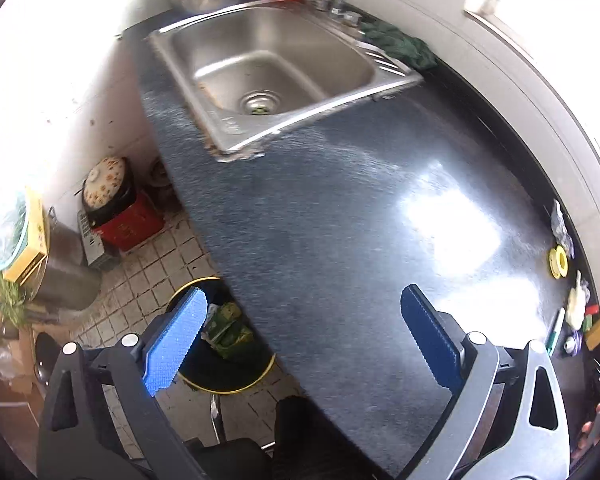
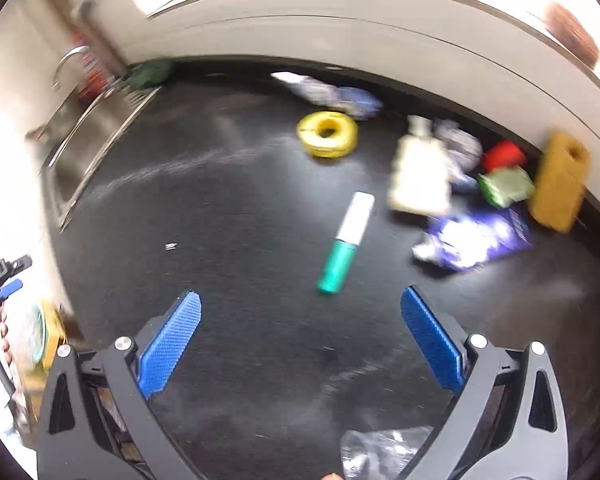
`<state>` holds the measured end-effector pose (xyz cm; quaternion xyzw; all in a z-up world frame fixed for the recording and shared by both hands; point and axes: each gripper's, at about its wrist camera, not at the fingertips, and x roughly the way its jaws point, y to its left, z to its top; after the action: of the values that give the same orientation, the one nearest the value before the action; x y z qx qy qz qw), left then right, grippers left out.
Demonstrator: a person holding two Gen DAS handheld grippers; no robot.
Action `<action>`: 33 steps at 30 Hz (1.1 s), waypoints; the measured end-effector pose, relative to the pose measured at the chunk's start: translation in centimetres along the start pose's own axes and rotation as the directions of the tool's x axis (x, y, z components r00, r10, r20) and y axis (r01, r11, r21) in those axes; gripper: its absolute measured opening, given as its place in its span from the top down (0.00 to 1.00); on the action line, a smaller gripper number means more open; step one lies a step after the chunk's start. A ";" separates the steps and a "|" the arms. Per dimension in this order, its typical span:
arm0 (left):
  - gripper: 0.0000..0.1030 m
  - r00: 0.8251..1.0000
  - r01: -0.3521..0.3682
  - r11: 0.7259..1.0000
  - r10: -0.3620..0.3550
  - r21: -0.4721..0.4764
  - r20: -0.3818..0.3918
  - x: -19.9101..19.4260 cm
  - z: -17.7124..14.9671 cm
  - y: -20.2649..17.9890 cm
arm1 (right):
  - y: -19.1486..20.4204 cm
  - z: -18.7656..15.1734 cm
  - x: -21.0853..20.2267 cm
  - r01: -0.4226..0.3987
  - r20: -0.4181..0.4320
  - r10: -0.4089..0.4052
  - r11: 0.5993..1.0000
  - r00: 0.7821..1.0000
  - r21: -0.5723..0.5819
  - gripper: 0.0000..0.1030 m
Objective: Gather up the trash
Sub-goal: 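Grasp the white marker with the left gripper while the right grasps the clear plastic cup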
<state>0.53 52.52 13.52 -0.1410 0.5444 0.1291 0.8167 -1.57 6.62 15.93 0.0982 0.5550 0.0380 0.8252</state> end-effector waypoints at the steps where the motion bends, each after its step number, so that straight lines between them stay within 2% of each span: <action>1: 0.08 1.000 0.017 0.999 -0.016 0.042 -0.012 0.4 0.0 -2.0 | -2.9 -0.6 -0.4 0.021 0.004 -0.022 0.997 1.000 0.068 0.06; 3: 0.08 0.998 0.052 0.990 -0.047 0.135 -0.040 1.4 -0.4 -6.1 | -7.8 -2.7 -1.3 0.054 0.000 -0.055 0.982 0.999 0.179 0.06; 5: 0.08 0.994 0.093 0.968 -0.076 0.234 -0.077 2.4 -0.9 -11.0 | -11.7 -4.7 -2.0 0.073 -0.015 -0.072 0.966 0.997 0.249 0.06; 7: 0.08 0.988 0.138 0.936 -0.106 0.324 -0.114 3.2 -1.5 -15.6 | -13.1 -7.1 -2.5 0.060 -0.031 -0.053 0.958 0.998 0.282 0.06; 10: 0.08 0.978 0.193 0.869 -0.135 0.456 -0.156 3.8 -2.9 -22.9 | -13.4 -9.5 -2.7 0.012 -0.046 0.003 0.950 0.999 0.313 0.06; 13: 0.08 0.974 0.221 0.786 -0.143 0.577 -0.179 4.0 -5.0 -29.3 | -12.5 -11.1 -2.7 -0.047 -0.054 0.071 0.929 0.996 0.367 0.06; 16: 0.08 0.971 0.231 0.705 -0.128 0.671 -0.200 5.2 -7.3 -34.9 | -12.6 -11.7 -2.4 -0.050 -0.072 0.084 0.918 0.994 0.393 0.06; 18: 0.08 0.976 0.210 0.645 -0.101 0.735 -0.191 6.3 -9.0 -37.9 | -12.4 -11.7 -2.2 -0.055 -0.071 0.094 0.904 0.993 0.424 0.06; 21: 0.08 0.977 0.198 0.595 -0.059 0.779 -0.203 8.1 -10.6 -40.6 | -13.3 -12.0 -2.6 -0.051 -0.056 0.088 0.882 0.995 0.468 0.06; 23: 0.09 0.977 0.192 0.583 -0.042 0.789 -0.207 8.9 -11.3 -41.5 | -13.8 -12.2 -2.6 -0.041 -0.061 0.082 0.865 0.995 0.501 0.06; 25: 0.12 0.977 0.193 0.586 -0.042 0.787 -0.209 9.3 -11.6 -41.8 | -14.2 -12.5 -2.4 -0.048 -0.059 0.096 0.837 0.994 0.546 0.06; 27: 0.19 0.972 0.206 0.592 -0.033 0.779 -0.232 9.8 -11.7 -41.8 | -14.5 -12.7 -2.1 -0.082 -0.045 0.138 0.790 0.989 0.608 0.06; 30: 0.20 0.970 0.205 0.594 -0.019 0.778 -0.242 10.4 -11.9 -41.8 | -14.3 -12.8 -1.7 -0.092 -0.043 0.164 0.729 0.985 0.679 0.06; 33: 0.20 0.971 0.200 0.604 -0.020 0.771 -0.237 10.6 -11.9 -41.9 | -13.3 -12.4 -1.4 -0.067 -0.058 0.150 0.713 0.987 0.698 0.06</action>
<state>9.56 9.83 3.12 0.1873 0.6162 -0.1899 0.7411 -14.17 -5.10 9.92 0.4302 0.5665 -0.1189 0.6927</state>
